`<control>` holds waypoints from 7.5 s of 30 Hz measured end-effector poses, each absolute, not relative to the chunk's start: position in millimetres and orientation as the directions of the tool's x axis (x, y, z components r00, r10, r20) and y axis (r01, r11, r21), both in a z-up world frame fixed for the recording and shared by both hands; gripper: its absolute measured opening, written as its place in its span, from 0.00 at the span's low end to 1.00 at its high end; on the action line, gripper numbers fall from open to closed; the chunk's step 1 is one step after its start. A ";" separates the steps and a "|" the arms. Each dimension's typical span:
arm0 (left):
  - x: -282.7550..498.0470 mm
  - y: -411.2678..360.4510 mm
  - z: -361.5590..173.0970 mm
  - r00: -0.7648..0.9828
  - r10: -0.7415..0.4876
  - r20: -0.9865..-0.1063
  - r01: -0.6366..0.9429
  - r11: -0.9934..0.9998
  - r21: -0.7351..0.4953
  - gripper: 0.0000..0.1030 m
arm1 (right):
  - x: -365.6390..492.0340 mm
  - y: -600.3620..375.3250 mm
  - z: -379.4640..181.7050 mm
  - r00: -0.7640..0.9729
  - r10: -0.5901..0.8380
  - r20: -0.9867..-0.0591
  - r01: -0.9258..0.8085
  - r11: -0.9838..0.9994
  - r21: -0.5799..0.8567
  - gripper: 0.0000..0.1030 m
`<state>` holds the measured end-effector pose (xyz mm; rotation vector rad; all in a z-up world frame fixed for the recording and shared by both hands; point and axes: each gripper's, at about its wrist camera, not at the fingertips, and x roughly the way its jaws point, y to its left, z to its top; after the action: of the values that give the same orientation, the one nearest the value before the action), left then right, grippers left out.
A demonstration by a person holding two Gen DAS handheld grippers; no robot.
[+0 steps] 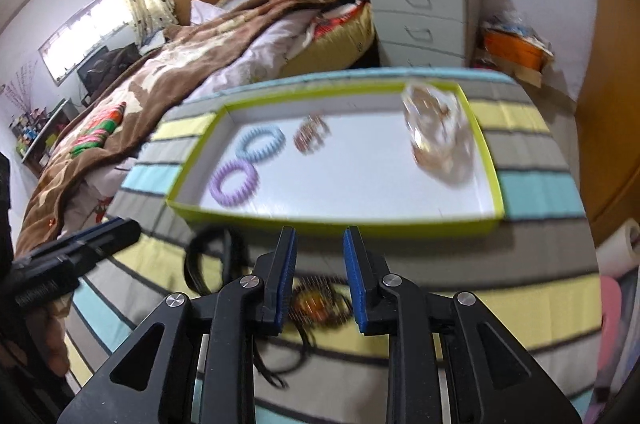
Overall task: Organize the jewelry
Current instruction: 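Move both tools back toward the black watch band and bracelets, then grasp the black watch band with the left gripper while the right grasps the beaded bracelets, then carry the watch band and bracelets over the green box lid with both tools, then lower both items into the lid and open both grippers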
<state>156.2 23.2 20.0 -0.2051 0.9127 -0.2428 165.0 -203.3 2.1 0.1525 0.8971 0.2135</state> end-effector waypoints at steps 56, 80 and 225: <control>145.3 16.4 -15.9 0.502 -0.270 -0.822 0.072 0.960 -0.271 0.50 | 111.1 -260.7 -11.4 0.683 0.104 -0.723 0.057 0.979 0.194 0.18; 163.5 -27.6 -27.4 0.487 -0.169 -0.857 0.115 0.985 -0.128 0.21 | 101.2 -272.2 -2.6 0.714 0.121 -0.689 0.051 0.973 0.224 0.18; 224.6 -54.9 8.5 0.549 -0.275 -0.790 0.186 0.961 -0.205 0.37 | 272.6 -213.3 15.2 0.648 0.173 -0.742 -0.098 0.985 0.144 0.24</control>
<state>224.6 -54.9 8.5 -0.1013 0.9521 -0.2732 272.6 -213.3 15.2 0.0934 0.8521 0.1545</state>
